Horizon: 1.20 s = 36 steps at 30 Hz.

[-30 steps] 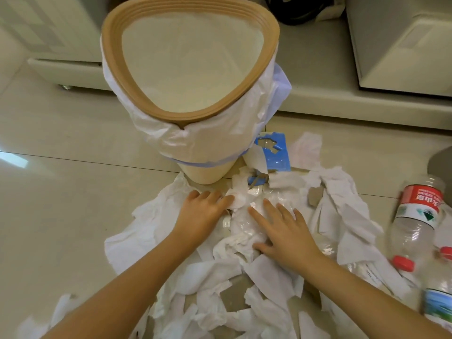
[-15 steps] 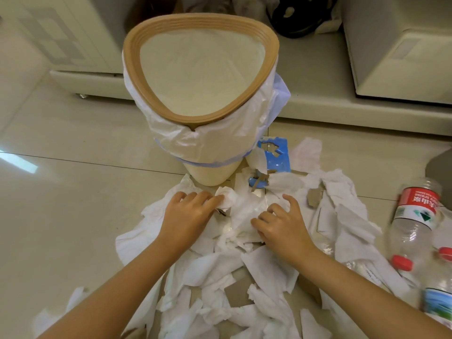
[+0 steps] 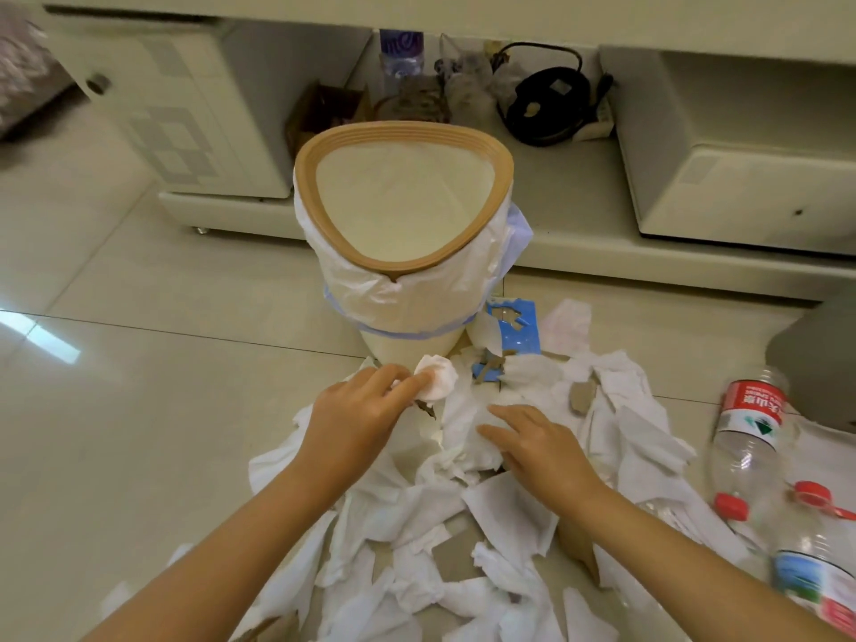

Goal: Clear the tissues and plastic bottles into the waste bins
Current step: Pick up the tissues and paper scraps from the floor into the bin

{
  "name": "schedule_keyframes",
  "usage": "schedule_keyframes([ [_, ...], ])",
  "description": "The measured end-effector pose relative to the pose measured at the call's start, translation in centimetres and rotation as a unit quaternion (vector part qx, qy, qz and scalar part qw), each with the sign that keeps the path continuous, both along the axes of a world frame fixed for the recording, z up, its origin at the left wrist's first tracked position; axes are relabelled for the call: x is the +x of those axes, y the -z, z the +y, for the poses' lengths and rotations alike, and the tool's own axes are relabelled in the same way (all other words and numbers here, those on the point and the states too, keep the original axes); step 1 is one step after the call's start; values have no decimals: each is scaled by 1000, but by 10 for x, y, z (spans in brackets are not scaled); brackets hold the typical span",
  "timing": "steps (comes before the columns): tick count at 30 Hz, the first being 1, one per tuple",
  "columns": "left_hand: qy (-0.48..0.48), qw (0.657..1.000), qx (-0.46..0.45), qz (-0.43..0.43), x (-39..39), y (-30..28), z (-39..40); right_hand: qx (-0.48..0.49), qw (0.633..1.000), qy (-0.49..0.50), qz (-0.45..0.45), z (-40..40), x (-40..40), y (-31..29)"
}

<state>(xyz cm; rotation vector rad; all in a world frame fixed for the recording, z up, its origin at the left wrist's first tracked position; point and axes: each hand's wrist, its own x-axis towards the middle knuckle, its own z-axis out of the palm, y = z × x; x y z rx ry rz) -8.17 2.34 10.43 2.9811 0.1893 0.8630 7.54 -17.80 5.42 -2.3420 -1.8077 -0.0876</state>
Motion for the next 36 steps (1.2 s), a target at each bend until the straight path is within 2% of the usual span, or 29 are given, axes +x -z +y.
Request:
schedule_keyframes([
  [2, 2, 1000, 7, 9, -3, 2, 1, -110, 994, -8, 7, 5, -5, 16],
  [6, 12, 999, 9, 29, -9, 13, -1, -206, 978, -26, 6, 21, -6, 30],
  [10, 10, 999, 18, 41, -11, 22, 1, -203, 978, -38, -33, 29, -2, 33],
  [12, 3, 999, 6, 45, -10, 28, 3, -175, 981, -61, -65, 29, 0, 35],
  [17, 4, 999, -6, 49, -8, 34, 3, -32, 994, -67, -81, 18, 3, 38],
  [20, 10, 999, 0, 43, -9, 33, 1, 17, 992, -66, -107, 8, 1, 30],
  [23, 30, 999, 15, 38, -10, 23, -1, 105, 984, -68, -123, 3, 2, 18],
  [30, 59, 997, 45, -10, -11, -26, -4, 244, 965, -19, -93, -3, 0, -70],
  [36, 78, 993, 39, -77, 4, -84, 5, 333, 939, -32, -77, 11, 1, -144],
])
